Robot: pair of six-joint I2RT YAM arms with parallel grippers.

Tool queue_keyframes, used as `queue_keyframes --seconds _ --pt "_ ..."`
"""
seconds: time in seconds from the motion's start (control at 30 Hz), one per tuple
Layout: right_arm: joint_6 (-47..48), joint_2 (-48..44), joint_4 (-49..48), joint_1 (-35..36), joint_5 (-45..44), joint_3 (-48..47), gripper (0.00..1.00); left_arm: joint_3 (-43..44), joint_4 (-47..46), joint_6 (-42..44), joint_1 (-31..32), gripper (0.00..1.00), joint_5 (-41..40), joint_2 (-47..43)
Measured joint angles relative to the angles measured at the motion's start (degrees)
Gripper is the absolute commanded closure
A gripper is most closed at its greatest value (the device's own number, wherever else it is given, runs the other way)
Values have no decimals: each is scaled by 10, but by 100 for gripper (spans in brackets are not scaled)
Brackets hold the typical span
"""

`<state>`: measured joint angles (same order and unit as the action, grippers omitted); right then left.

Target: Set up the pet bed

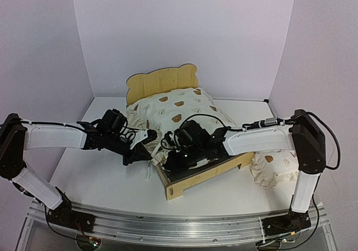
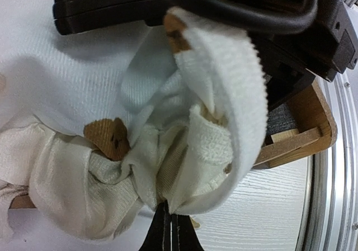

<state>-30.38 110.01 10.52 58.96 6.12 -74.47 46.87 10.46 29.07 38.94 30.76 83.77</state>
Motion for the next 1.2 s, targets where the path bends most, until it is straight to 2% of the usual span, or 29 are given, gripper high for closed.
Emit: queue_keyframes --seconds 0.1,0.2,0.37,0.53,0.7,0.87,1.0,1.2 --pt "17 27 37 0 -11 -39 76 -6 0 4 0 100 -5 0" --pt "26 42 62 1 -18 -56 78 -6 0 8 0 100 -5 0" --pt "40 54 82 2 -17 -69 98 -11 -1 16 -1 100 -6 0" --pt "53 72 92 -4 39 -87 100 -16 0 38 -17 99 -5 0" --pt "63 77 97 -13 122 -91 100 -17 1 60 -22 91 -5 0" --pt "64 101 103 -17 167 -115 100 -25 9 85 -30 79 -8 0" --pt "59 124 108 -17 175 -137 92 -34 20 102 -34 70 -11 0" --pt "69 133 150 -15 147 -161 66 -35 41 140 -35 57 -8 -9"
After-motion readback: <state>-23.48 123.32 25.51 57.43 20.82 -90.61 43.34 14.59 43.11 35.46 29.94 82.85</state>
